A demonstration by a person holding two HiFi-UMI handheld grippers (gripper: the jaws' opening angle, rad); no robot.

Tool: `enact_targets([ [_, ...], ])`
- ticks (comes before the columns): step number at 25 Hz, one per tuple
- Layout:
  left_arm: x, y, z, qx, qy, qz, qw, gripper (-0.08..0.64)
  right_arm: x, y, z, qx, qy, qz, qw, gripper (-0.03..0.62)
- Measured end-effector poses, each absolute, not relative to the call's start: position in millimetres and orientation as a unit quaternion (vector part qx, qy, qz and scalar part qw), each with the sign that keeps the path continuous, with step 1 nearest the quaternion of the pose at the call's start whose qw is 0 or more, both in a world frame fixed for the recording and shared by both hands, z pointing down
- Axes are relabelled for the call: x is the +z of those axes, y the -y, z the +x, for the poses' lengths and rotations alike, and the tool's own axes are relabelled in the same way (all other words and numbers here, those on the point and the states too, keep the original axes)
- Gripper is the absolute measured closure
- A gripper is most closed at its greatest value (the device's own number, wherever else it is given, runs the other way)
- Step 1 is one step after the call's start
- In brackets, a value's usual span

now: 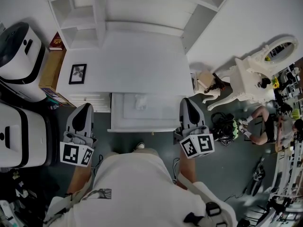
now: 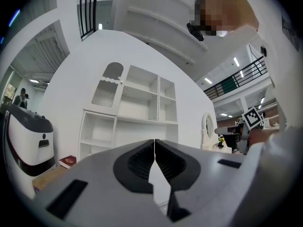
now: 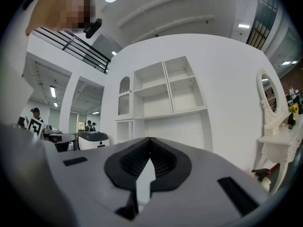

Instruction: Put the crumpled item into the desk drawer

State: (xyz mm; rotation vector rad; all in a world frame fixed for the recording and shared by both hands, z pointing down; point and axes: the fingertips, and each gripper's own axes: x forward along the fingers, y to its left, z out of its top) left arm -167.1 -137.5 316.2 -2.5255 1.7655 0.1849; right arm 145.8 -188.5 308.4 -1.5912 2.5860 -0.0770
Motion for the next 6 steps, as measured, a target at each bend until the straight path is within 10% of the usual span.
enact_targets([
  [6, 317.0, 151.9, -159.0, 0.059, -0.575, -0.816, 0.025, 0.541, 307.5, 204.4, 155.3, -0.022, -0.850, -0.525, 0.049, 0.581],
])
